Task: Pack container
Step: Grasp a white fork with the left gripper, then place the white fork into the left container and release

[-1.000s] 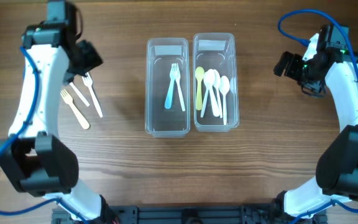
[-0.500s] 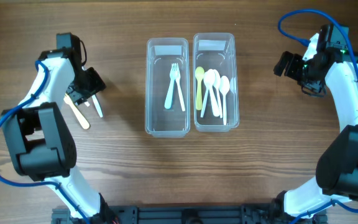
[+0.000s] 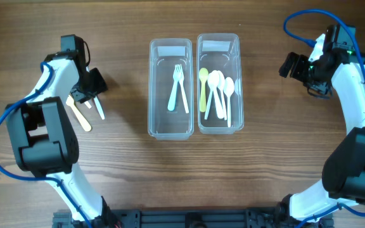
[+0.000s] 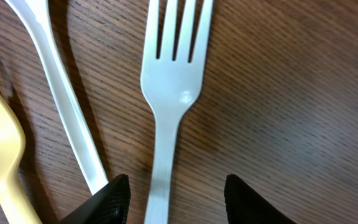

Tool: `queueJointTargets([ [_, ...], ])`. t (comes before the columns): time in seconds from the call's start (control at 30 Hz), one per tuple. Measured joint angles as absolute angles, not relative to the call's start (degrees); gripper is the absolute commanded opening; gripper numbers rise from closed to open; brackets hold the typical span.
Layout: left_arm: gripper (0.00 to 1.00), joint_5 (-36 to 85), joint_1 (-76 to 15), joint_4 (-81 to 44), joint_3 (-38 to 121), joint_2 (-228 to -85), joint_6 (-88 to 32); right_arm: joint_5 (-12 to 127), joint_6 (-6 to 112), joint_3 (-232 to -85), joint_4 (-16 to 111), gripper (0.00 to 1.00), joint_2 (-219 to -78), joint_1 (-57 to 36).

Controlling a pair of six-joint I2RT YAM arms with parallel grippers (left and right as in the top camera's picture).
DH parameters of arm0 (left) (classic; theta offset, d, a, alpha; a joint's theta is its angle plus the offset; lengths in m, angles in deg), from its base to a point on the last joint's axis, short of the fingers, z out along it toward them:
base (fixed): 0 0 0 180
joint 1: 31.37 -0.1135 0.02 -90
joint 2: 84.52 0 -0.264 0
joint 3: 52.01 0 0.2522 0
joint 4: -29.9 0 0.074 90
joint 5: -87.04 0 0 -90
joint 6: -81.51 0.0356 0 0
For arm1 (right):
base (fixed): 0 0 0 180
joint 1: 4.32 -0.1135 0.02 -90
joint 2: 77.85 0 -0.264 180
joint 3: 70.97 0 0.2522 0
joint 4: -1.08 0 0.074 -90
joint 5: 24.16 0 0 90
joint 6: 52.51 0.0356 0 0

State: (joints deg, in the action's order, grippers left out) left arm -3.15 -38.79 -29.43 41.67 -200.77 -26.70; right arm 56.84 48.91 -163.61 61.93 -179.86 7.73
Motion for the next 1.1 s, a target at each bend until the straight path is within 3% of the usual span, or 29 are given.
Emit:
queueJointTargets([
  [0.43,0.4,-5.7,-38.8,-27.3,38.8,-200.9,-20.5,56.8,48.9,-163.6,62.0,0.99,-179.9,7.7],
  [0.53,0.23,-6.0,-38.8,-27.3,38.8,-200.9,-19.3,56.8,48.9,-163.6,62.2,1.0,-179.9,7.7],
  [0.6,0.06,-6.0,-38.8,-27.3,38.8,-200.9,-18.7,56.8,48.9,-163.6,62.3,1.0,-179.9,7.7],
  [0.63,0.04,-5.9,-38.8,-27.3,38.8,-200.9,-18.5,56.8,48.9,-163.6,62.3,1.0,-179.9,7.7],
  [0.8,0.04,-5.4,-38.8,-29.3,38.9,-200.9,-18.3,56.8,48.9,-163.6,62.3,0.99,-179.9,7.7],
  [1.1,0.04,0.3,-37.2,-48.6,53.9,-198.6,-18.2,56.8,48.9,-163.6,62.4,0.99,-179.9,7.7],
])
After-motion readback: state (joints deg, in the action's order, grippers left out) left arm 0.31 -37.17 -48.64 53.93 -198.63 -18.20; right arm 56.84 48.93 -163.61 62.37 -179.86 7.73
